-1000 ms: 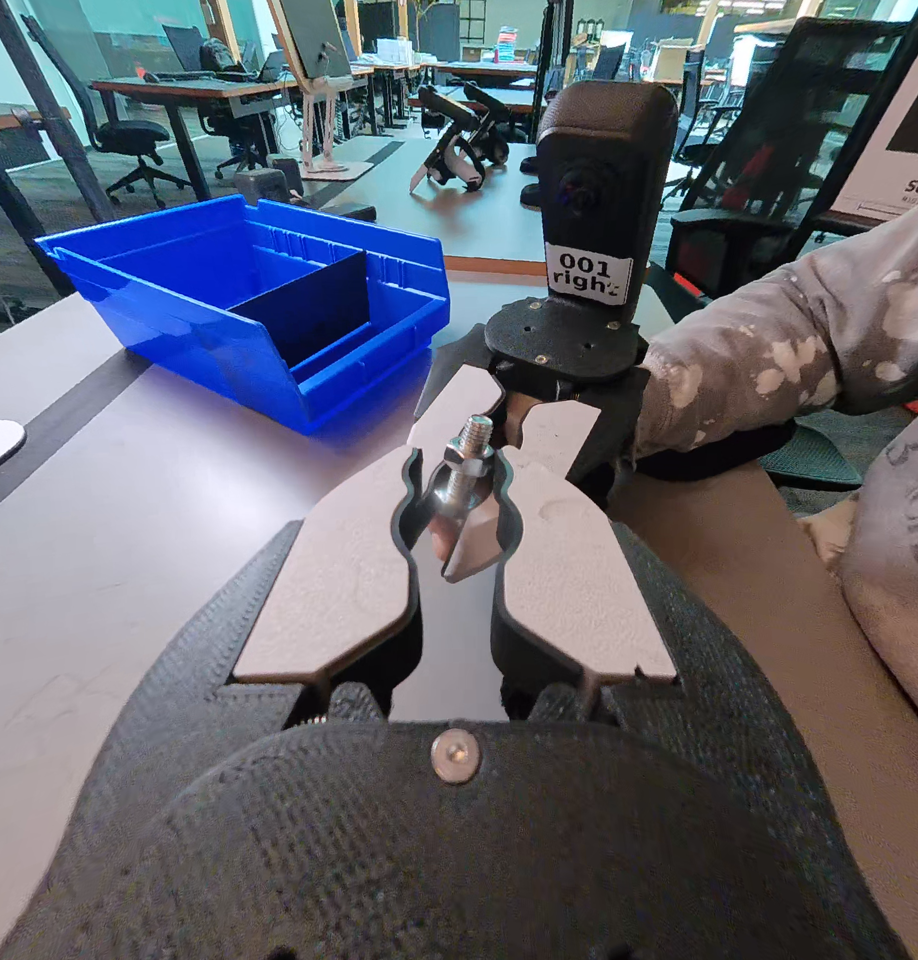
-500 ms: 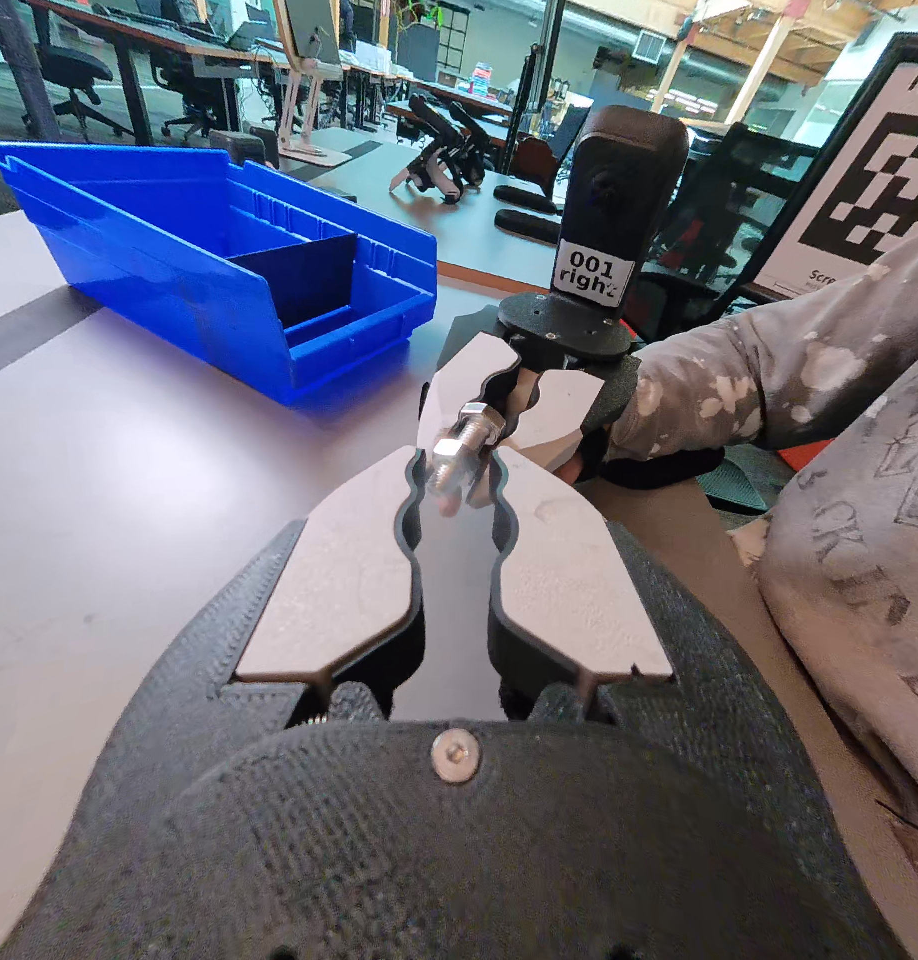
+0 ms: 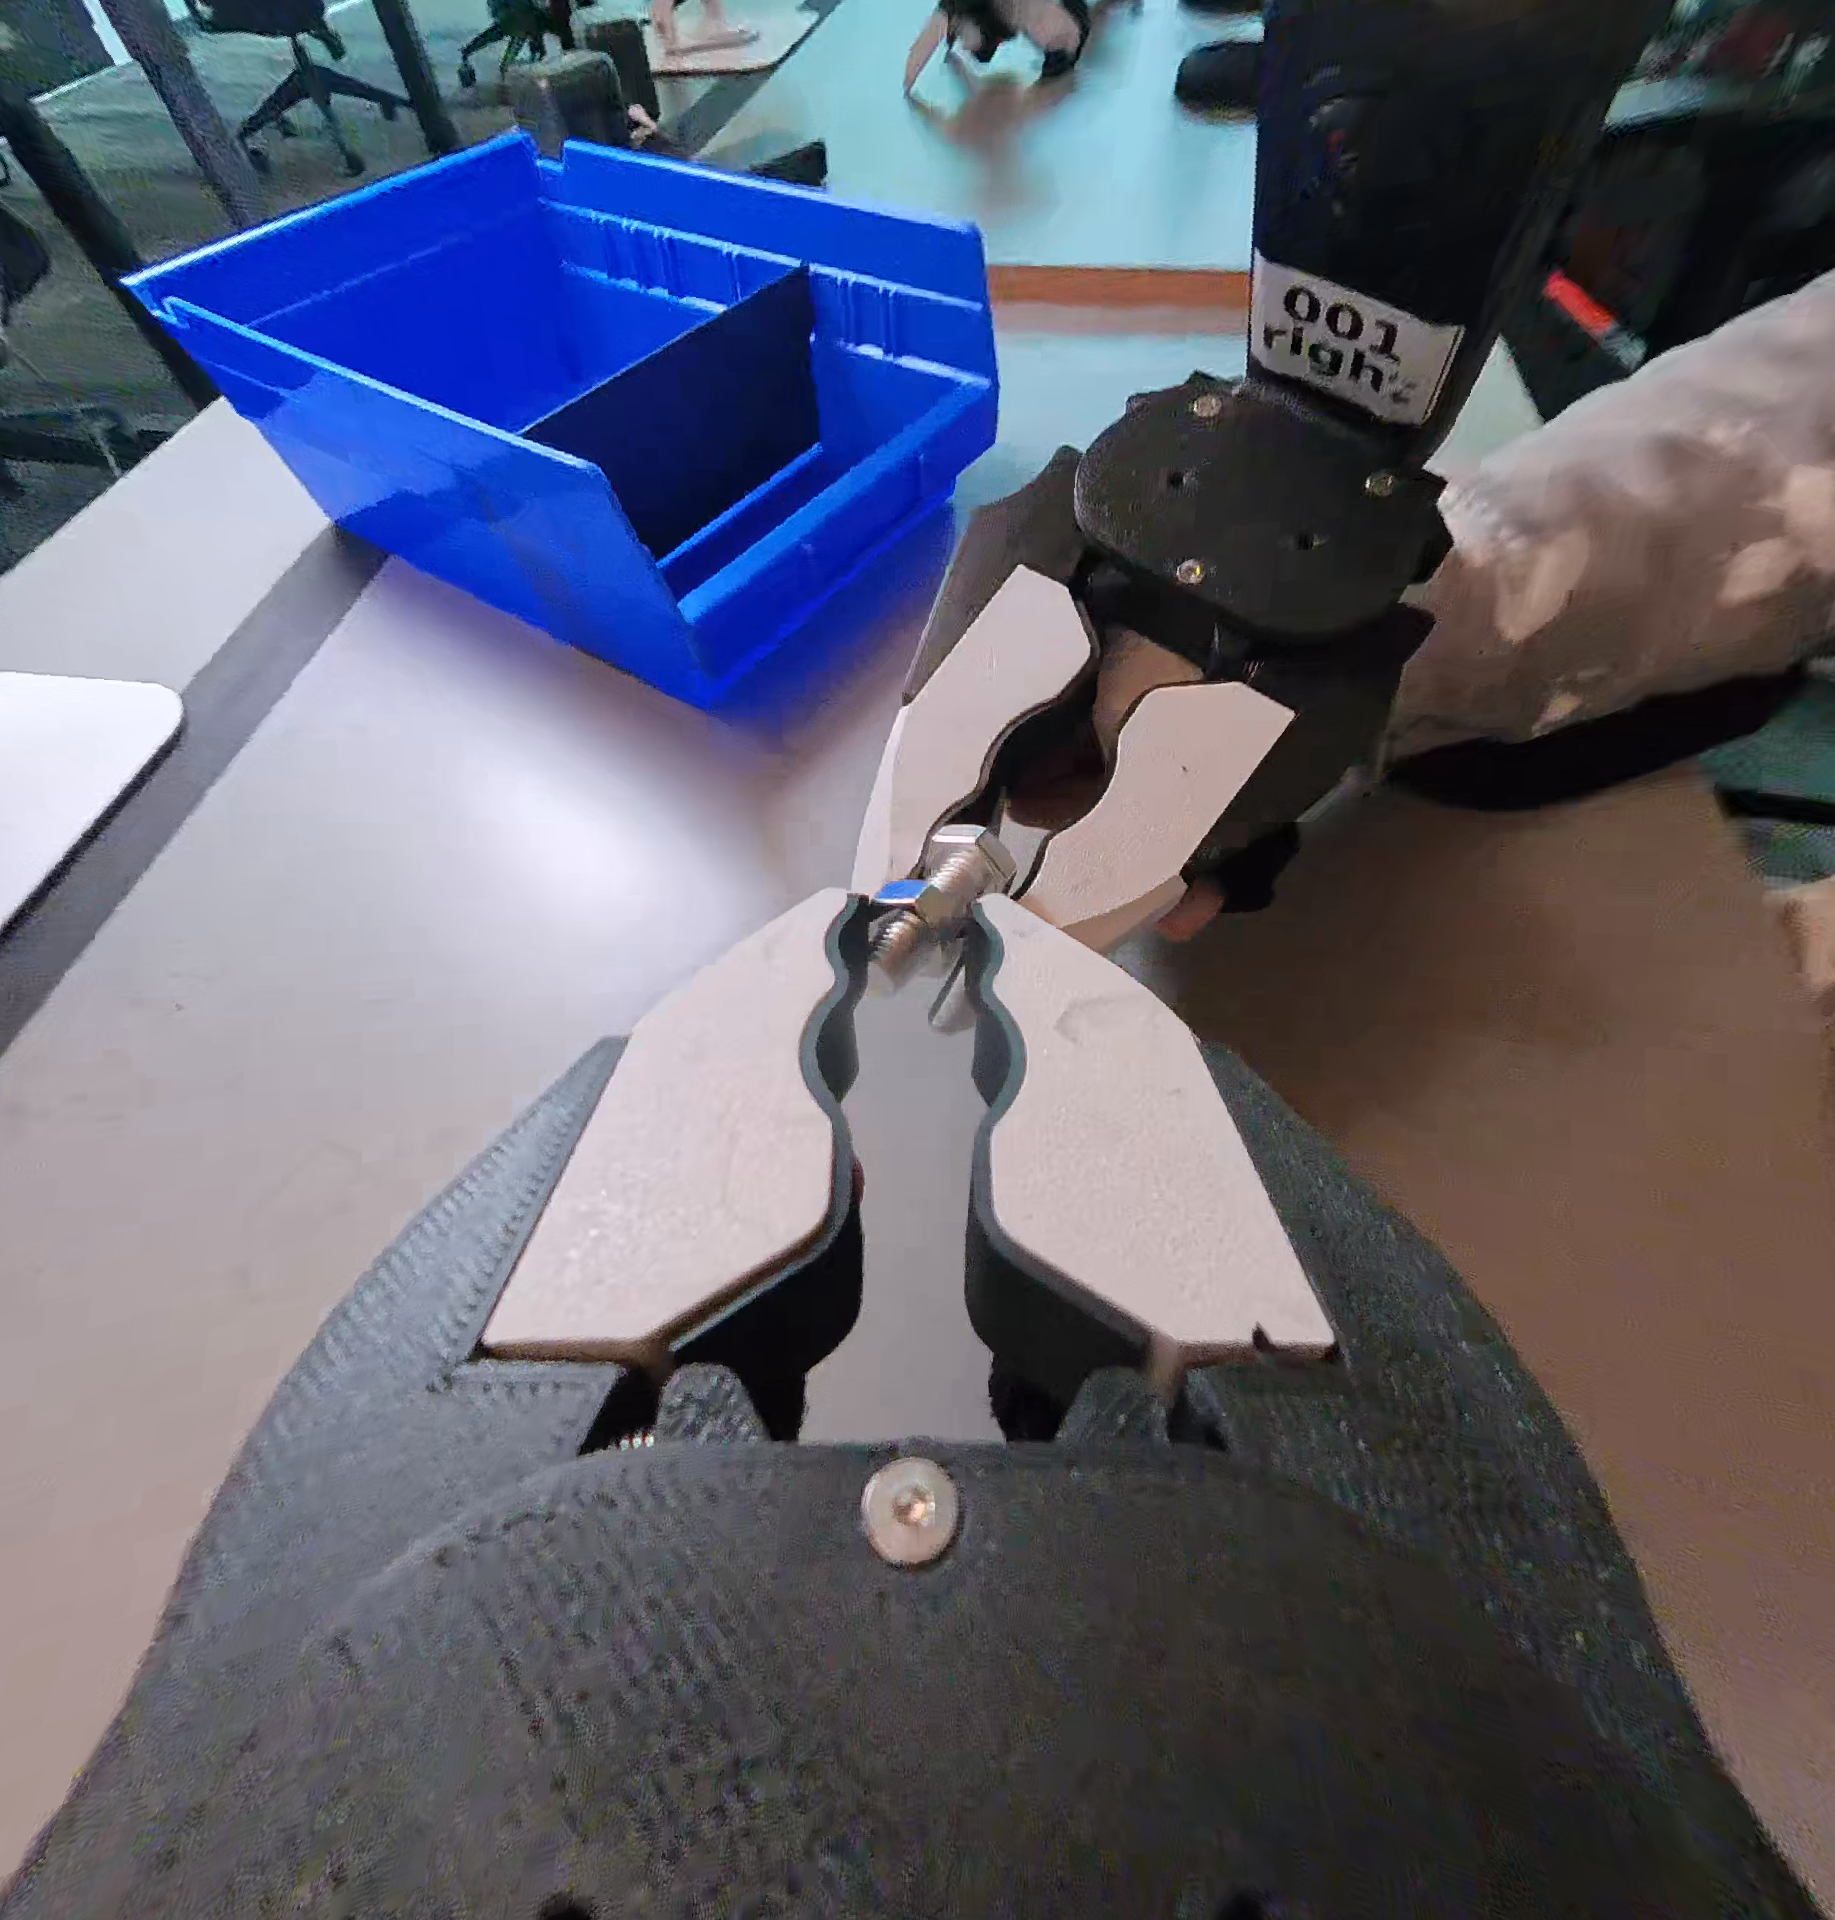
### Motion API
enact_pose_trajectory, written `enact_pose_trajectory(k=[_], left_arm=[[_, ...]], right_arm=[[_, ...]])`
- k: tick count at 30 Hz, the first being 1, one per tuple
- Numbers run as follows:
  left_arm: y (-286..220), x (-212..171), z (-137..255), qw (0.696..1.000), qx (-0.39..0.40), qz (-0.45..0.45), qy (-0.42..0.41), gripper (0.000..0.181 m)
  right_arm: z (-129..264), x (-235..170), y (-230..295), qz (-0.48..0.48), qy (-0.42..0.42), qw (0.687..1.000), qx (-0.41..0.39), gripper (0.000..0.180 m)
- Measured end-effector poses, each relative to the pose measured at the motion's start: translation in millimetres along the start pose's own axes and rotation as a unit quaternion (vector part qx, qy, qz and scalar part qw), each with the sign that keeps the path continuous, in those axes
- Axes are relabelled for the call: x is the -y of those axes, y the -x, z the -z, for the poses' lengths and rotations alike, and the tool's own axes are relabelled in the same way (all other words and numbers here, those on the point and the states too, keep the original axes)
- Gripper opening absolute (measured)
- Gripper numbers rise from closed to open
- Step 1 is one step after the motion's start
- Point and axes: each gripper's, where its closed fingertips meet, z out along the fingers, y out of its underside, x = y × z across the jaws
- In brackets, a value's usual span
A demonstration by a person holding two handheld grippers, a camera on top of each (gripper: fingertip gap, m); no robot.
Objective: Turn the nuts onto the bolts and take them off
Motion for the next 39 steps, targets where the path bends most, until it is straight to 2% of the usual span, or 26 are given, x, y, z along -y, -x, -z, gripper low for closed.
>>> enact_pose_trajectory(k=[2, 8, 13, 18, 25, 29, 32, 36, 39], left_arm=[[0, -4, -4, 0.999, 0.027, -0.033, 0.028, 0.018], [0, -10, -6, 0.997, 0.038, -0.051, 0.053, 0.018], [1, -26, -11, 0.984, 0.064, -0.111, 0.120, 0.018], [6, -37, -13, 0.980, 0.072, -0.115, 0.145, 0.018], [6, -38, -17, 0.976, 0.088, -0.126, 0.154, 0.018], [8, -21, -11, 0.991, 0.071, -0.082, 0.078, 0.017], [1, 4, 2, 0.999, -0.004, 0.001, -0.032, 0.025], [-7, 28, 25, 0.979, -0.104, 0.078, -0.155, 0.024], [-16, 36, 33, 0.965, -0.154, 0.094, -0.193, 0.021]], right_arm=[[-3, -8, 0, -0.004, 0.015, 1.000, 0.002, 0.016], [-6, -16, 0, -0.001, 0.038, 0.999, -0.001, 0.016], [-11, -33, 1, 0.036, 0.088, 0.995, -0.014, 0.019], [-11, -37, -1, 0.079, 0.110, 0.990, -0.036, 0.021], [-11, -43, -3, 0.058, 0.121, 0.990, -0.037, 0.021], [-8, -26, -3, 0.003, 0.062, 0.998, -0.012, 0.021], [0, -2, -1, -0.045, -0.023, 0.998, 0.027, 0.020], [17, 32, 13, -0.083, -0.134, 0.982, 0.101, 0.020], [26, 46, 23, -0.098, -0.176, 0.969, 0.141, 0.020]])
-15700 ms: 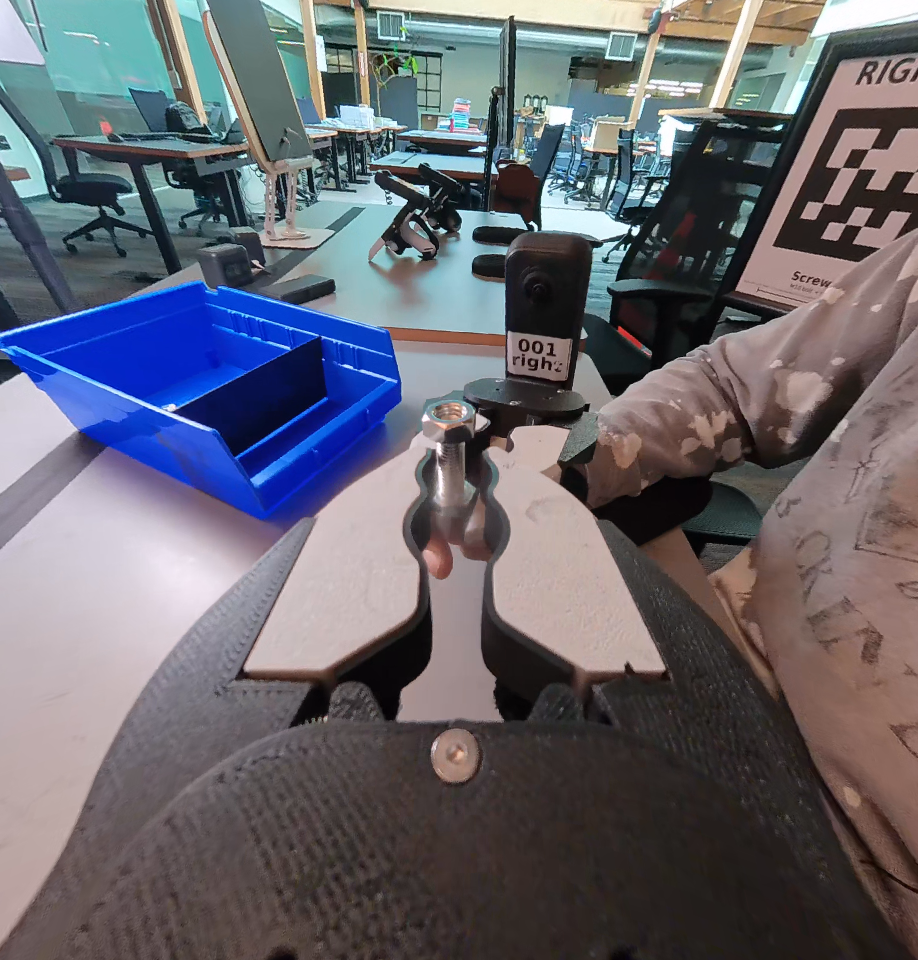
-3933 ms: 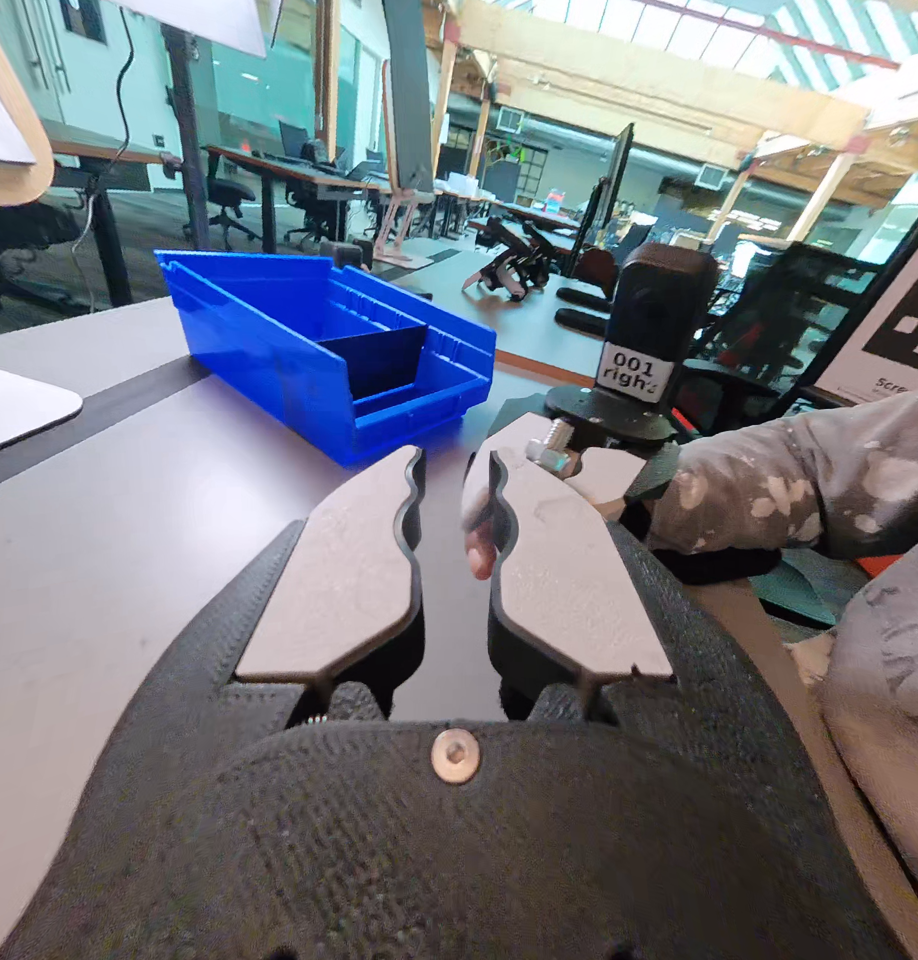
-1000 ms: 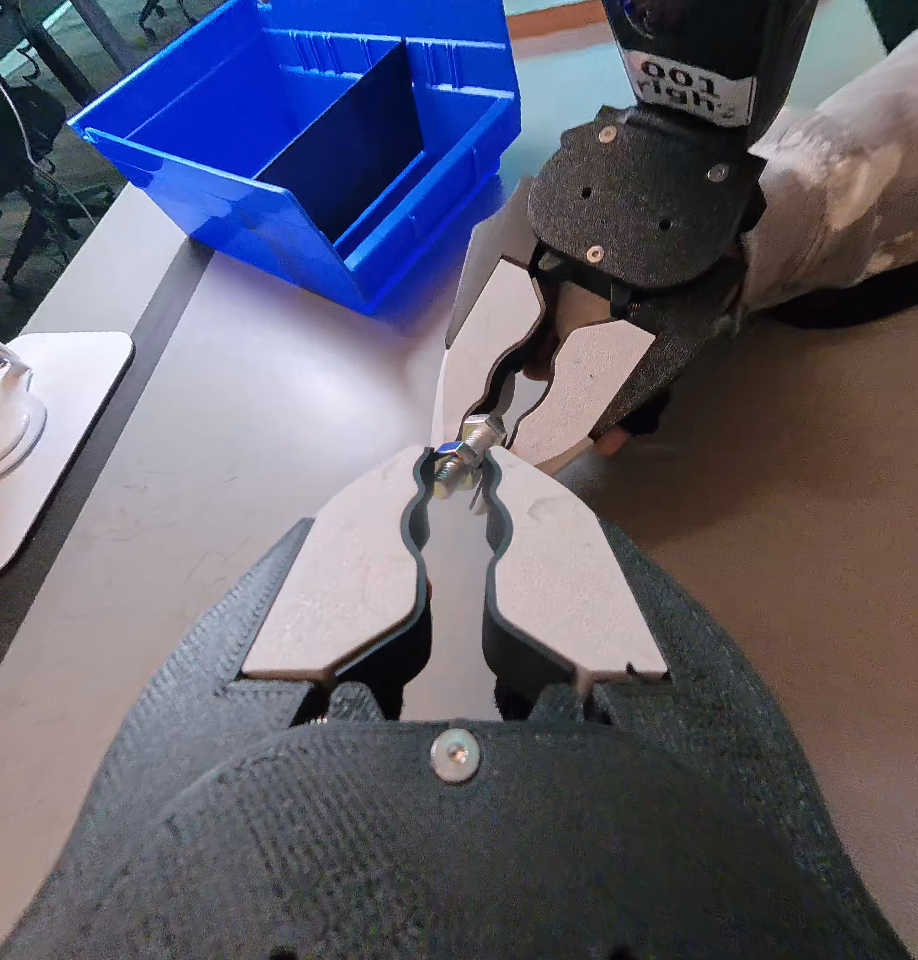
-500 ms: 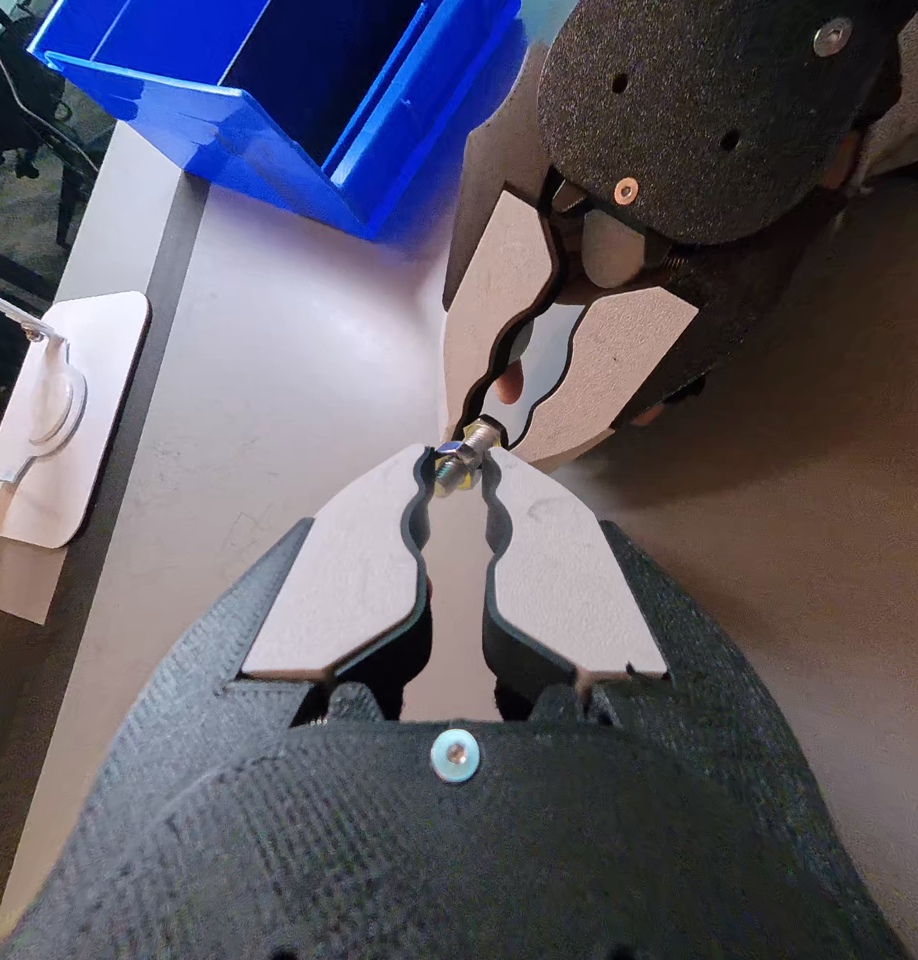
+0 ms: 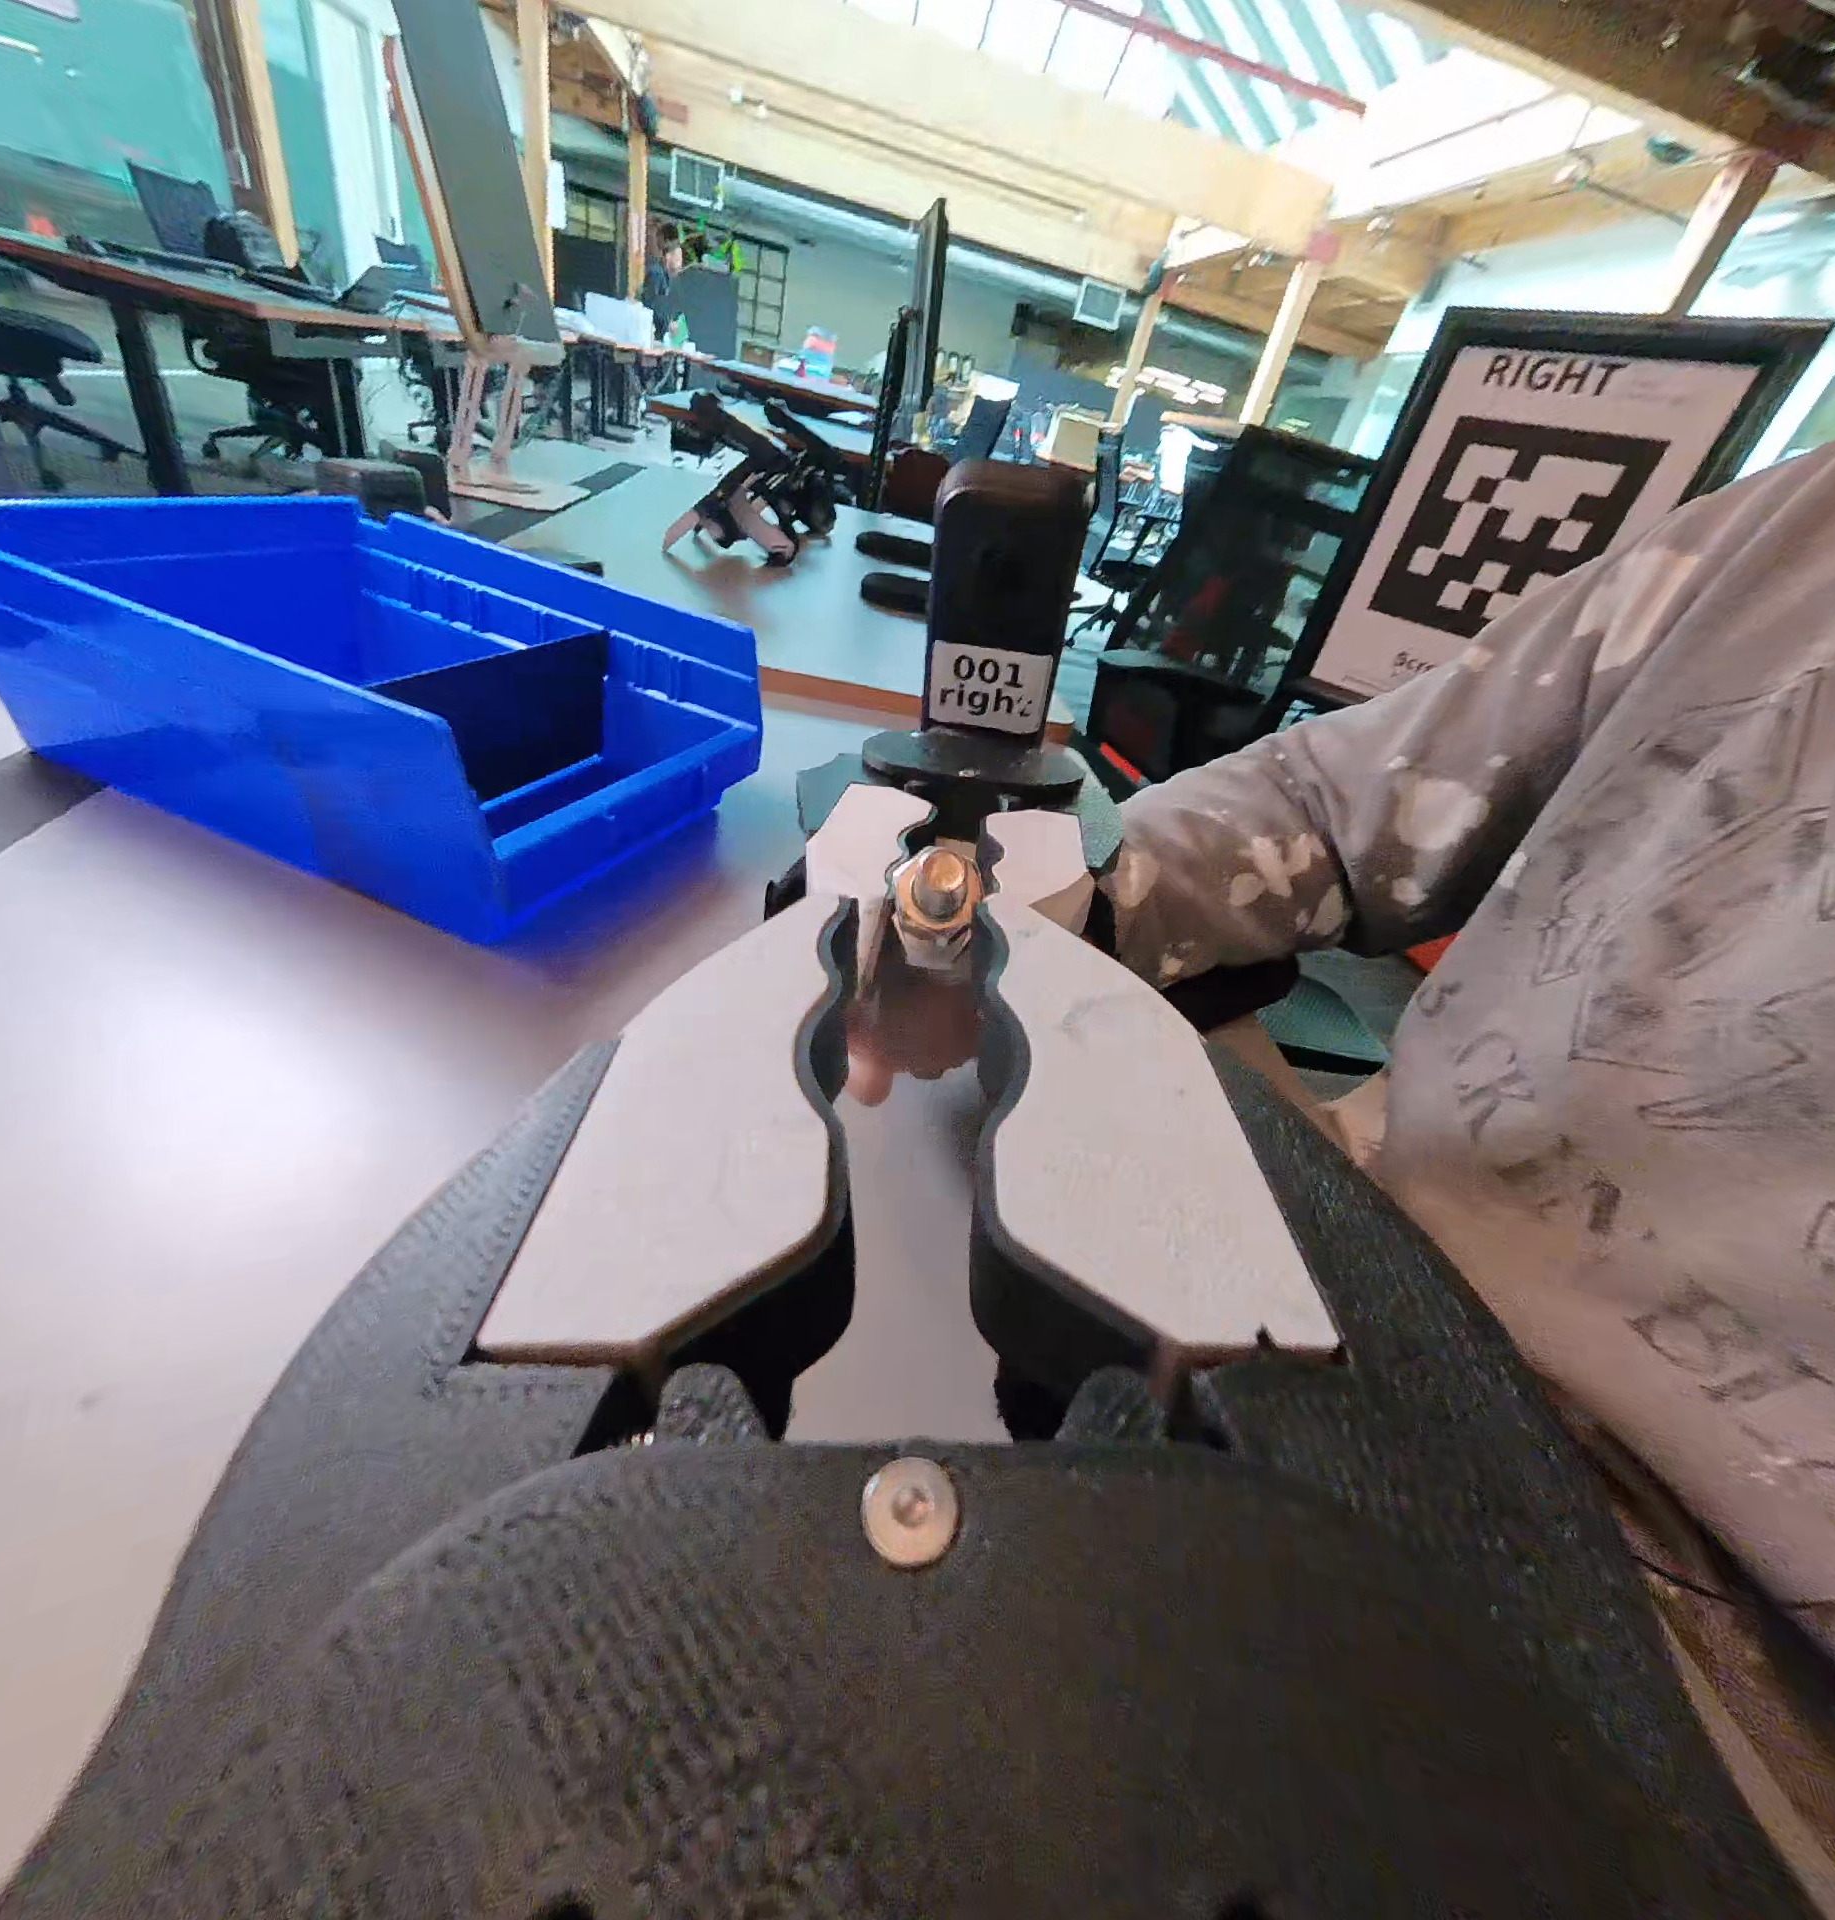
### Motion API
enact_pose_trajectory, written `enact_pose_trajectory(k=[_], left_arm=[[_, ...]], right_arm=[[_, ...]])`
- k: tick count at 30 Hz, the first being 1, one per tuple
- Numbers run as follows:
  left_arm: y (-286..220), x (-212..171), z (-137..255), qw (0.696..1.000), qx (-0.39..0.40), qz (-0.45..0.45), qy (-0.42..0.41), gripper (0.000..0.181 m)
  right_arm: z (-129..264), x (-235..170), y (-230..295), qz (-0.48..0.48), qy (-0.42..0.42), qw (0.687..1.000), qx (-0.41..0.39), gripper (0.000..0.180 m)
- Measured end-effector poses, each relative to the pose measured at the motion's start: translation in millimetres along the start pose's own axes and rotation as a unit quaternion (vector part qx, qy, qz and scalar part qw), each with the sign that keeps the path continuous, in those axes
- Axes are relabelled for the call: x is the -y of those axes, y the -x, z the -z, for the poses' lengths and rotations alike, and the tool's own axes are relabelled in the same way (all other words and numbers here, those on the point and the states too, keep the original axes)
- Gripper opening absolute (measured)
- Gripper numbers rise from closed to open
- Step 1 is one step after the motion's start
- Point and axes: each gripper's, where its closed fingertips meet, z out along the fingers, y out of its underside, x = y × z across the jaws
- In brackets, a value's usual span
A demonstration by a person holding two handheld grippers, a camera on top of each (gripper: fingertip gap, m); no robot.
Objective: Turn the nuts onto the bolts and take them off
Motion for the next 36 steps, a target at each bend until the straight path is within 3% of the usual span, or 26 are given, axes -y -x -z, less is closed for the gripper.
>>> enact_pose_trajectory(k=[9, 17, 21, 30, 33, 36], left_arm=[[-10, 1, -12, 1.000, -0.004, -0.015, 0.014, 0.010], [23, -13, -16, 0.989, 0.123, -0.038, 0.075, 0.010], [29, -18, -18, 0.986, 0.141, -0.032, 0.084, 0.010], [27, -13, -24, 0.987, 0.142, -0.034, 0.062, 0.010], [22, -6, -23, 0.992, 0.118, -0.023, 0.032, 0.024], [22, -7, -22, 0.993, 0.114, -0.025, 0.032, 0.025]], right_arm=[[-3, -6, 6, -0.009, 0.014, 1.000, 0.018, 0.020], [-1, -26, -28, 0.026, 0.080, 0.992, -0.096, 0.021], [-1, -32, -35, 0.055, 0.105, 0.984, -0.129, 0.021], [2, -29, -38, 0.065, 0.106, 0.982, -0.142, 0.018], [3, -22, -35, 0.044, 0.079, 0.988, -0.126, 0.018], [4, -17, -35, 0.026, 0.062, 0.991, -0.119, 0.018]])
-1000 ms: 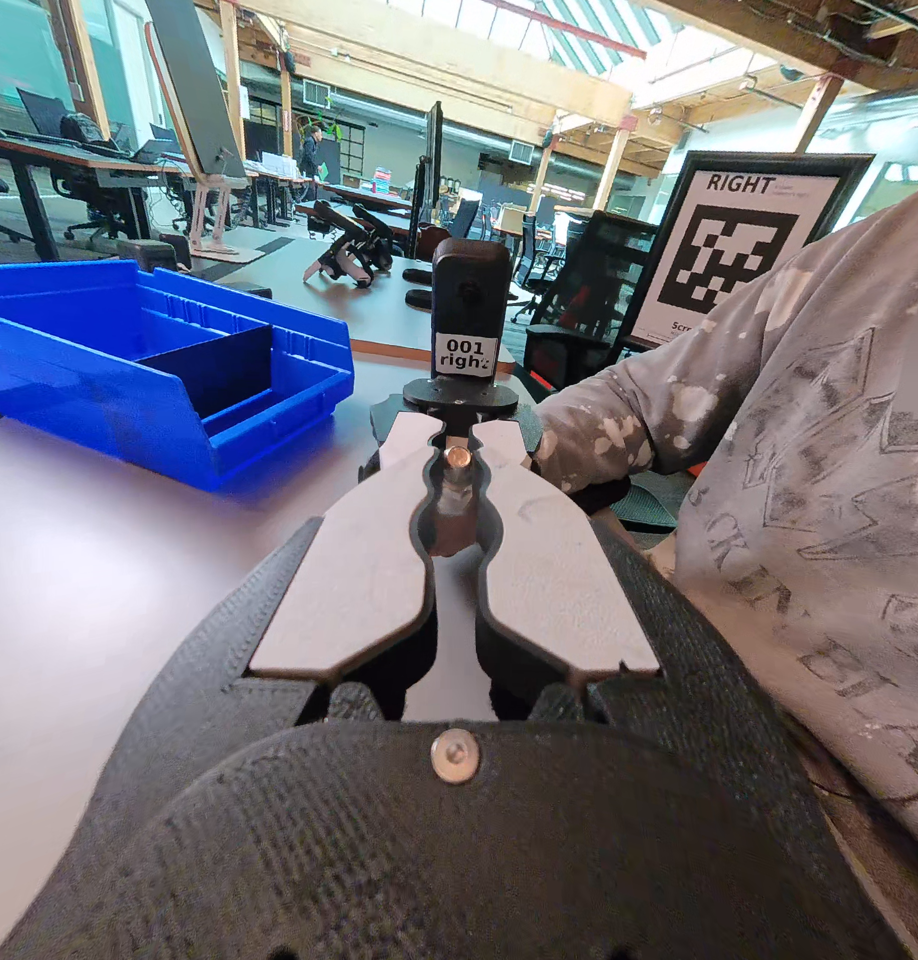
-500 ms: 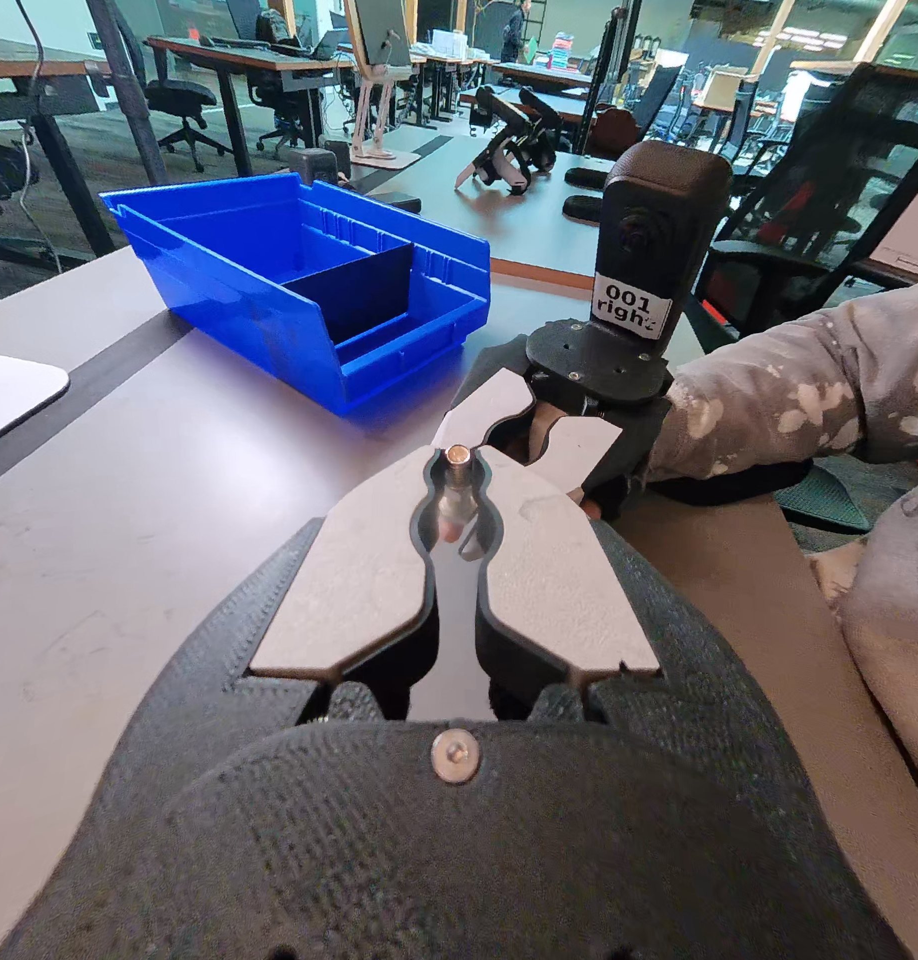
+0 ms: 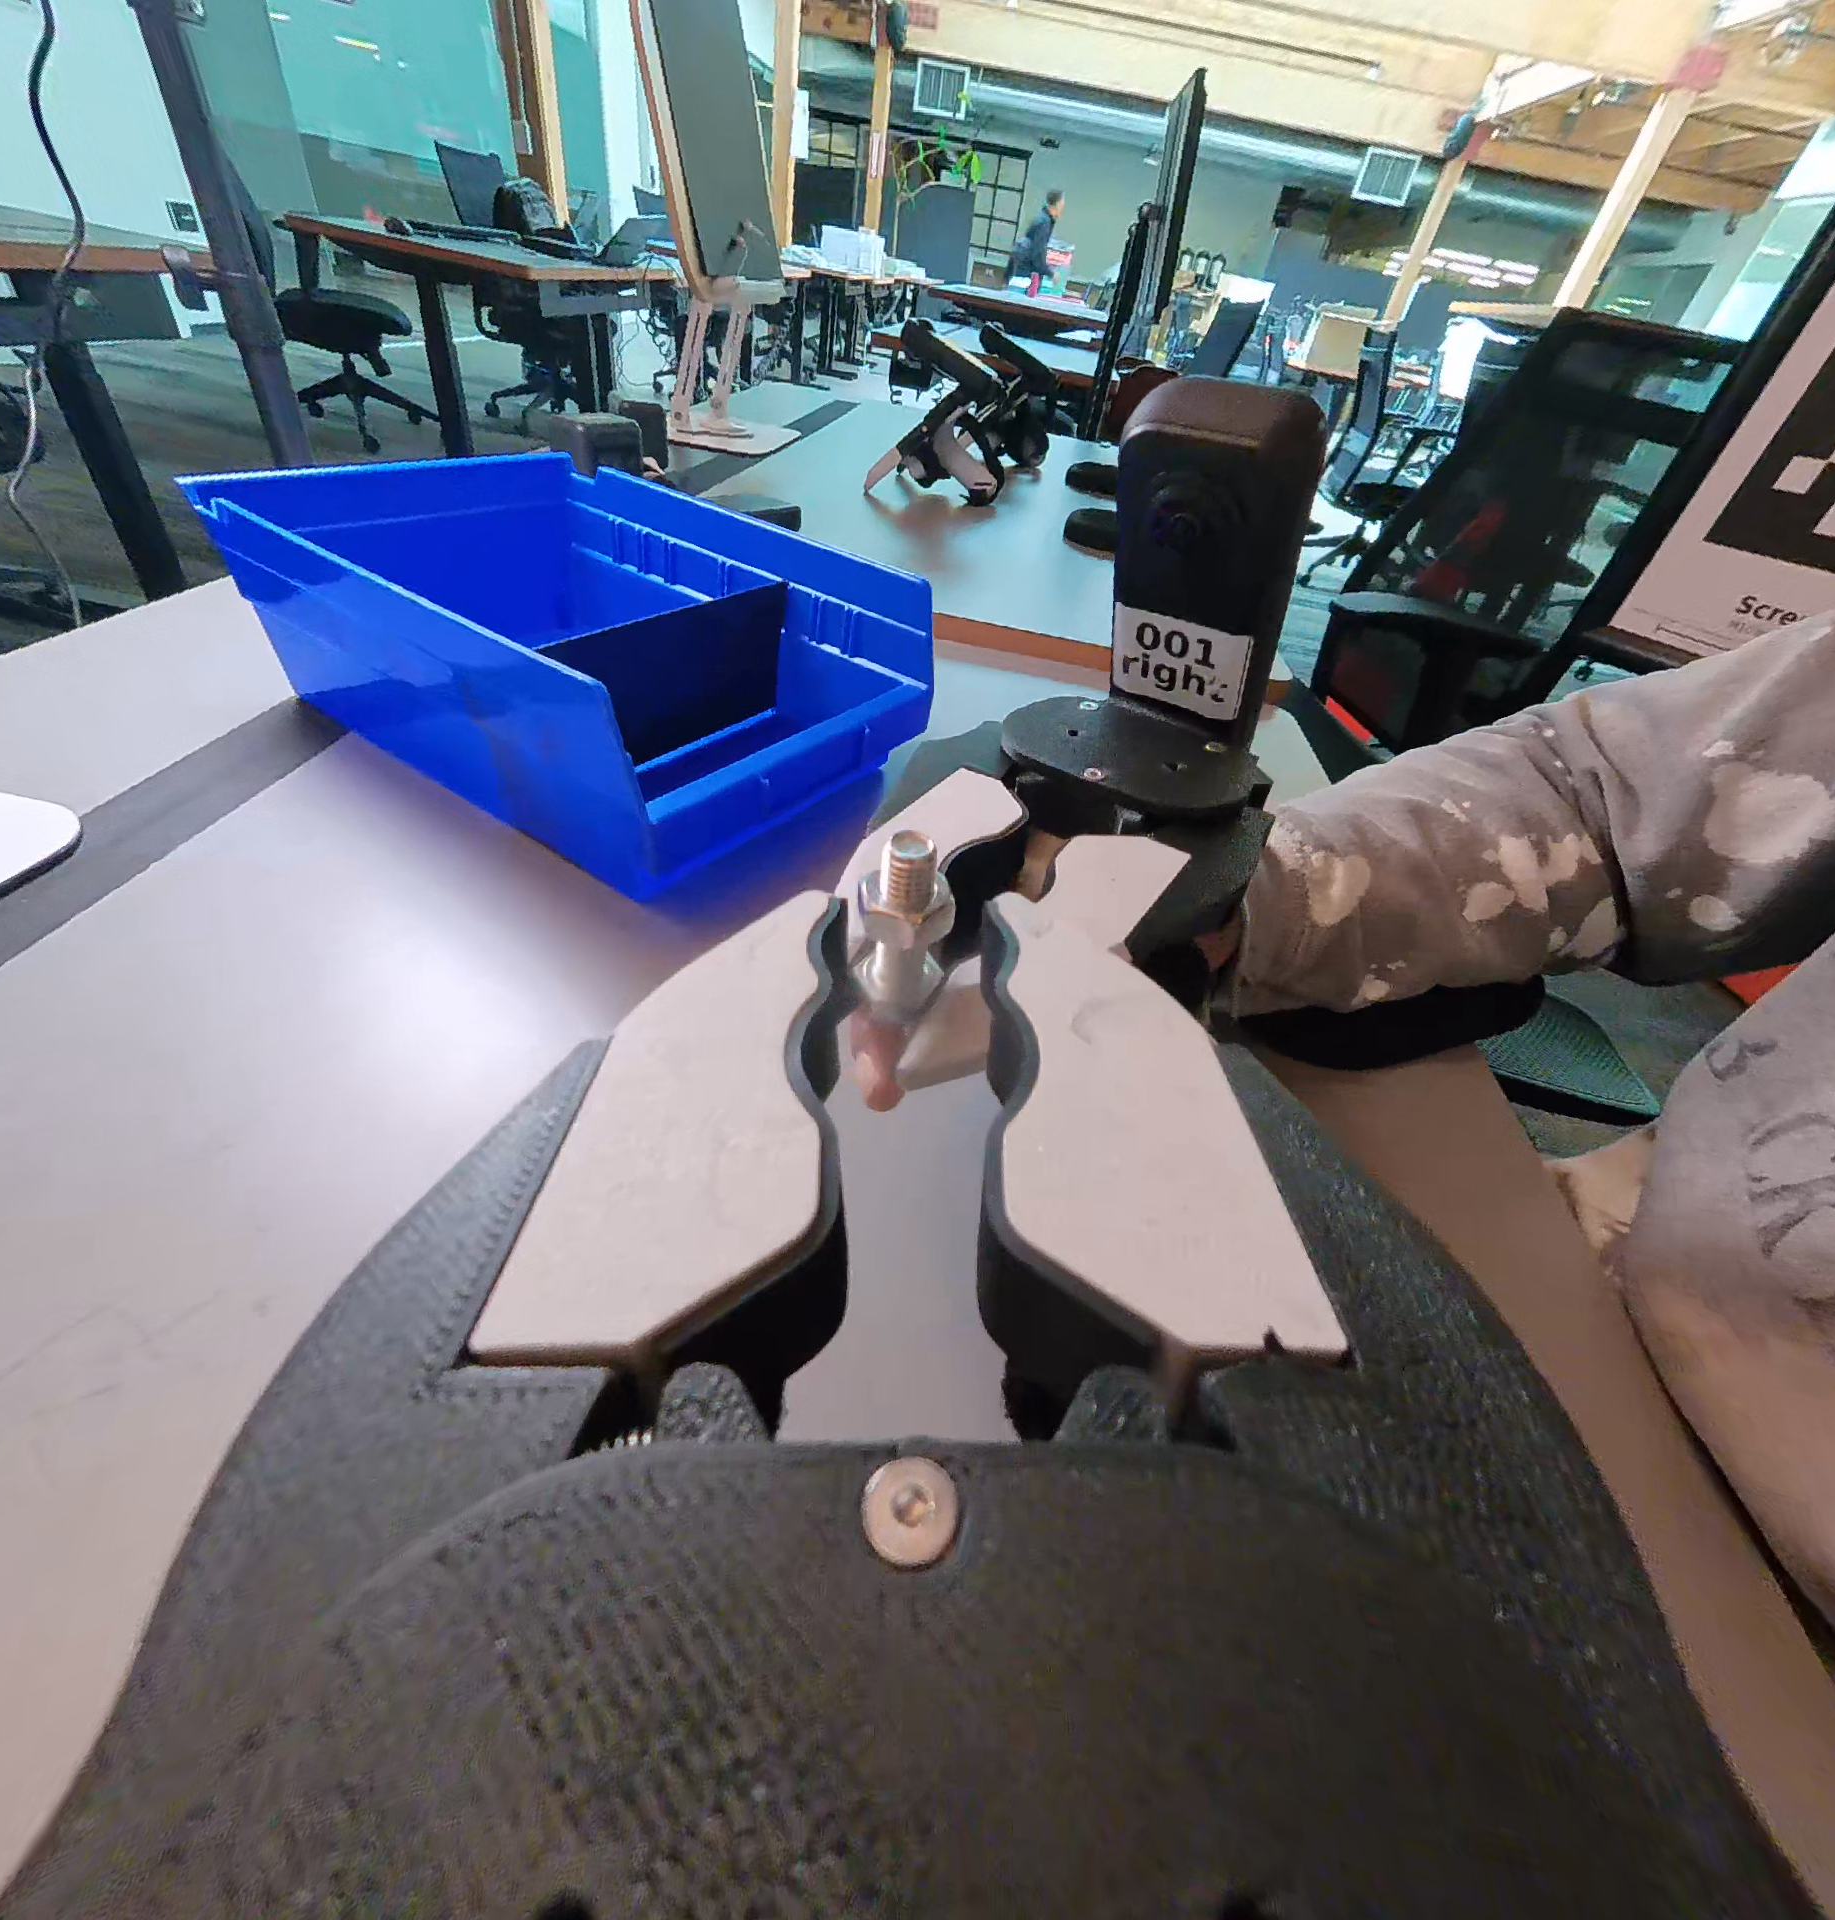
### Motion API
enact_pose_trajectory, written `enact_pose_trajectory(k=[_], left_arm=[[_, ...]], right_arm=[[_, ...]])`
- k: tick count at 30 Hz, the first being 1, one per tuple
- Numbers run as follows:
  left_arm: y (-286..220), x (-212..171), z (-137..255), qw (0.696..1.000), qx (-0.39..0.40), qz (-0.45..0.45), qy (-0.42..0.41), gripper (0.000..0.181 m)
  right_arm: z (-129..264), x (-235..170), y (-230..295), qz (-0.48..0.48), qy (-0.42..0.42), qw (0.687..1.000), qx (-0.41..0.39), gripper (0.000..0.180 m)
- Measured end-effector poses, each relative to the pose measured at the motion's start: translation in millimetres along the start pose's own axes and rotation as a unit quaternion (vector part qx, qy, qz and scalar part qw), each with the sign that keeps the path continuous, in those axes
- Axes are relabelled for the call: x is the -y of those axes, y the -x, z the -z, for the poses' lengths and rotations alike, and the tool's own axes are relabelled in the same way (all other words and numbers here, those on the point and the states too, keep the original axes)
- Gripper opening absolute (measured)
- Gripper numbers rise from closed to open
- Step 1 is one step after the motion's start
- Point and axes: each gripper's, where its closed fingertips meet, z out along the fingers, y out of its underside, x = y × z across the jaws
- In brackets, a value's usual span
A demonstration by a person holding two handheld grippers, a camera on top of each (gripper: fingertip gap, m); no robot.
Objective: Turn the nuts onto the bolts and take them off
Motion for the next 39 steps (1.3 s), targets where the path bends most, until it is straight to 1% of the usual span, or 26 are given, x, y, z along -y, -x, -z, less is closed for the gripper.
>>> enact_pose_trajectory(k=[7, 11, 13, 14, 21, 24, 26, 27, 28, 29, 36, 39], left_arm=[[1, -4, -2, 1.000, 0.000, 0.002, 0.003, 0.023], [3, 0, 1, 1.000, -0.002, 0.010, -0.009, 0.021], [11, 0, 5, 1.000, 0.017, 0.016, -0.015, 0.014], [14, -1, 7, 1.000, 0.023, 0.016, -0.014, 0.014], [0, 1, 7, 0.999, -0.028, 0.029, -0.030, 0.021], [-4, 1, 3, 0.998, -0.036, 0.032, -0.031, 0.021], [-1, -2, 2, 0.999, -0.026, 0.026, -0.020, 0.019], [7, -5, 3, 1.000, -0.001, 0.024, -0.011, 0.010], [17, -8, 4, 0.999, 0.029, 0.020, -0.002, 0.008], [18, -9, 5, 0.999, 0.031, 0.016, -0.003, 0.009], [-12, 6, 6, 0.997, -0.061, 0.028, -0.049, 0.025], [-13, 6, 3, 0.997, -0.059, 0.033, -0.047, 0.023]], right_arm=[[0, 1, 4, -0.007, -0.005, 1.000, 0.013, 0.018], [2, 7, 5, -0.017, -0.024, 0.999, 0.020, 0.018], [4, 12, 6, -0.025, -0.039, 0.998, 0.030, 0.018], [5, 15, 7, -0.026, -0.047, 0.998, 0.033, 0.018], [4, 14, 7, -0.028, -0.045, 0.998, 0.032, 0.018], [3, 12, 8, -0.026, -0.042, 0.998, 0.034, 0.018], [4, 15, 11, -0.025, -0.049, 0.998, 0.042, 0.018], [6, 18, 14, -0.024, -0.060, 0.997, 0.052, 0.018], [7, 21, 17, -0.024, -0.067, 0.996, 0.059, 0.018], [7, 23, 18, -0.022, -0.071, 0.995, 0.062, 0.018], [6, 20, 16, -0.024, -0.066, 0.996, 0.055, 0.018], [5, 19, 18, -0.020, -0.062, 0.996, 0.058, 0.018]])
